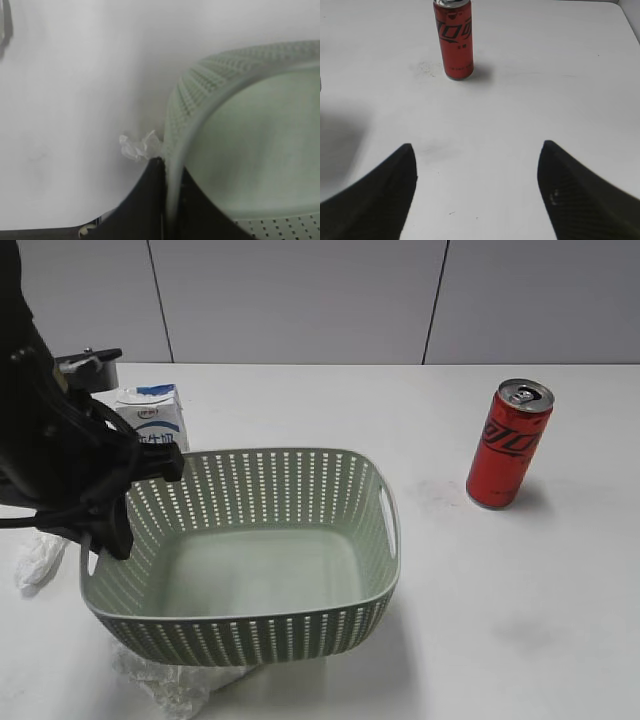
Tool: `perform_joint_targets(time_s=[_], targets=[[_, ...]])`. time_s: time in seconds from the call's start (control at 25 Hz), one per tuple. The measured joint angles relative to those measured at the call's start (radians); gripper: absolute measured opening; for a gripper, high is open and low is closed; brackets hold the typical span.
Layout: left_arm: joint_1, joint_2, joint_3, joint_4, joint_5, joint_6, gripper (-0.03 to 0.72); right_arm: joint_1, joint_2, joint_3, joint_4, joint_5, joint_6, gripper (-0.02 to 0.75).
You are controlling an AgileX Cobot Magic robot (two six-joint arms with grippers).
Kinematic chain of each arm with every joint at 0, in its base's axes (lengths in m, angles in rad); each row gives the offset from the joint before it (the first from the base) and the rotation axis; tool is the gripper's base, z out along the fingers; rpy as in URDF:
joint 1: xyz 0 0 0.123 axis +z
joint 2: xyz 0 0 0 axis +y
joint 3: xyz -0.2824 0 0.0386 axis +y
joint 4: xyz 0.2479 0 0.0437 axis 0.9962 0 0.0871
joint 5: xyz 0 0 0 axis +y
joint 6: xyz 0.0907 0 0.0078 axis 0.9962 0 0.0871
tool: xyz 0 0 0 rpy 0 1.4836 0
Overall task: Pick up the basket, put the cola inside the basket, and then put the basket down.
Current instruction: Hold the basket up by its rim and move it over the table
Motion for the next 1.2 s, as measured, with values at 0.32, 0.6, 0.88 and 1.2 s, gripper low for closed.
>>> perform_joint_targets(time_s=[0.32, 0.6, 0.88, 1.2], targets=[[0.000, 0.000, 0.011, -0.001, -0.112, 0.000, -0.004, 0.000, 0.036, -0.018, 0.001, -0.025, 0.000, 0.568], [0.000, 0.000, 0.011, 0.038, -0.123, 0.017, -0.004, 0.000, 0.342, -0.172, 0.008, -0.082, 0.000, 0.568], [0.000, 0.002, 0.011, 0.039, -0.162, 0.050, -0.004, 0.000, 0.752, -0.433, 0.100, -0.097, -0.058, 0.566], [0.000, 0.099, -0.026, 0.026, -0.167, 0.070, -0.004, 0.000, 1.201, -0.780, 0.297, -0.067, -0.201, 0.566]])
